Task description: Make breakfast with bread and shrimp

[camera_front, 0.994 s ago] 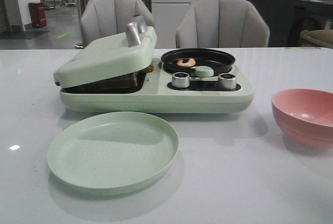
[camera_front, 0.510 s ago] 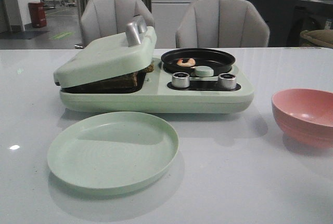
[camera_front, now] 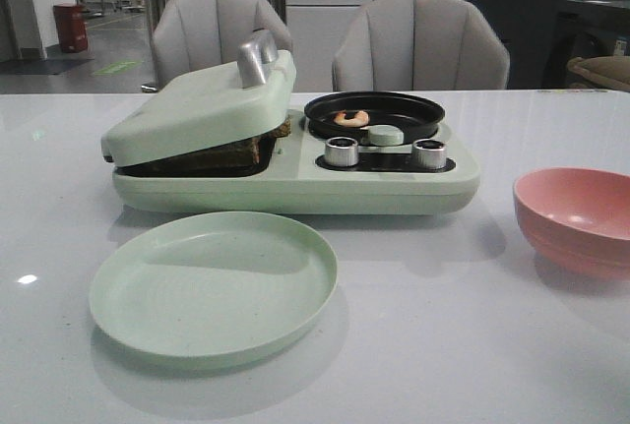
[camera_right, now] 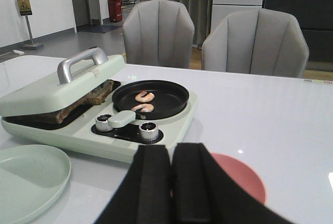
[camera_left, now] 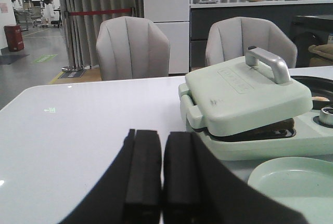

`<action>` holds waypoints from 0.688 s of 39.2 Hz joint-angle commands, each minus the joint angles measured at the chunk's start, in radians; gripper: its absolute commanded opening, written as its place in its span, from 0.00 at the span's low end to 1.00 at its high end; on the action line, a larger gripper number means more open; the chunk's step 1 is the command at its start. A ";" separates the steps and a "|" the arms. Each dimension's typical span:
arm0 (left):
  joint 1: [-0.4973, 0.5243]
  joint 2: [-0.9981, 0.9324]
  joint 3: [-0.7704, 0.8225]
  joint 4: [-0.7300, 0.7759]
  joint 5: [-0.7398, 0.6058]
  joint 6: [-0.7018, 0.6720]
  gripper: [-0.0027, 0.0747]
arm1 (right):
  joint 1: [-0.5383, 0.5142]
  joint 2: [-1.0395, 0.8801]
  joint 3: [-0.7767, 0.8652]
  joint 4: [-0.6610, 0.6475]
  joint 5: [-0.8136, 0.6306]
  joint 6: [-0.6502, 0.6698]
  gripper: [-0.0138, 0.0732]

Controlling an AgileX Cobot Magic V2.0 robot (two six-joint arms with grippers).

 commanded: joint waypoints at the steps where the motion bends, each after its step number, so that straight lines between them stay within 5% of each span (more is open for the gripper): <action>1: -0.006 -0.017 0.019 -0.001 -0.082 -0.012 0.18 | -0.023 0.003 -0.014 -0.040 -0.072 -0.017 0.31; 12: -0.006 -0.017 0.019 -0.001 -0.082 -0.012 0.18 | -0.152 -0.117 0.047 -0.139 -0.041 0.054 0.31; 27: -0.006 -0.016 0.019 -0.001 -0.082 -0.012 0.18 | -0.160 -0.178 0.152 -0.178 -0.181 0.190 0.31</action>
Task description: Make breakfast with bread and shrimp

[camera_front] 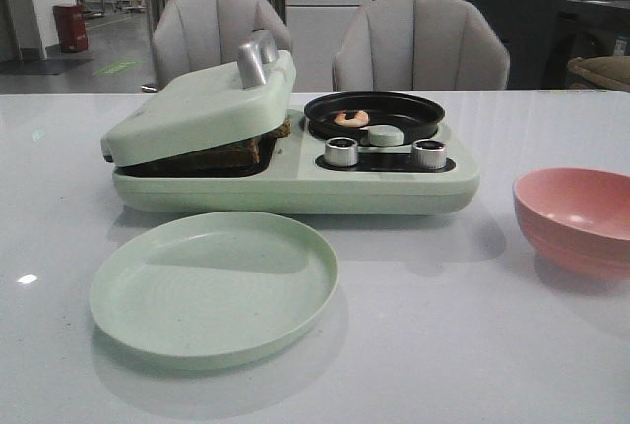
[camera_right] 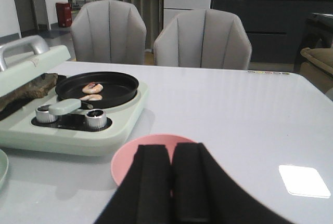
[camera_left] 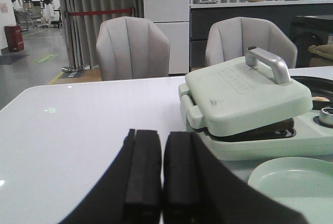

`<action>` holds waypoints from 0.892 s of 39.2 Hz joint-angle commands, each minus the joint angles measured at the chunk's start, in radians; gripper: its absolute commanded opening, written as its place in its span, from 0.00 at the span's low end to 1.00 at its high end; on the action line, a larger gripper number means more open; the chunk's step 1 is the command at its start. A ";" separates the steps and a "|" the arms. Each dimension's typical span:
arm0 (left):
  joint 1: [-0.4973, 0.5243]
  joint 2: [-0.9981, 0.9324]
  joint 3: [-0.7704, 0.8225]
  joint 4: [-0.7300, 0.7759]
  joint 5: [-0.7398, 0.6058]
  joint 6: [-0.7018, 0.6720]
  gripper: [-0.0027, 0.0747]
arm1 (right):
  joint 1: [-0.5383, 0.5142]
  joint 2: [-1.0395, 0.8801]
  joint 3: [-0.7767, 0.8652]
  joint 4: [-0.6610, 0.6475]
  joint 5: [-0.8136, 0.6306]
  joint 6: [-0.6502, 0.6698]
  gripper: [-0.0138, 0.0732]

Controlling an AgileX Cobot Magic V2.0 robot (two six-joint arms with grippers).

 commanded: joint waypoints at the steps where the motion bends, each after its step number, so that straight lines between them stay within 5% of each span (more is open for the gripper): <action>1: -0.006 -0.016 0.019 -0.001 -0.082 -0.012 0.18 | -0.008 -0.022 -0.003 -0.020 -0.142 0.040 0.31; 35: -0.006 -0.016 0.019 -0.001 -0.082 -0.012 0.18 | -0.008 -0.022 -0.005 -0.020 -0.121 0.041 0.31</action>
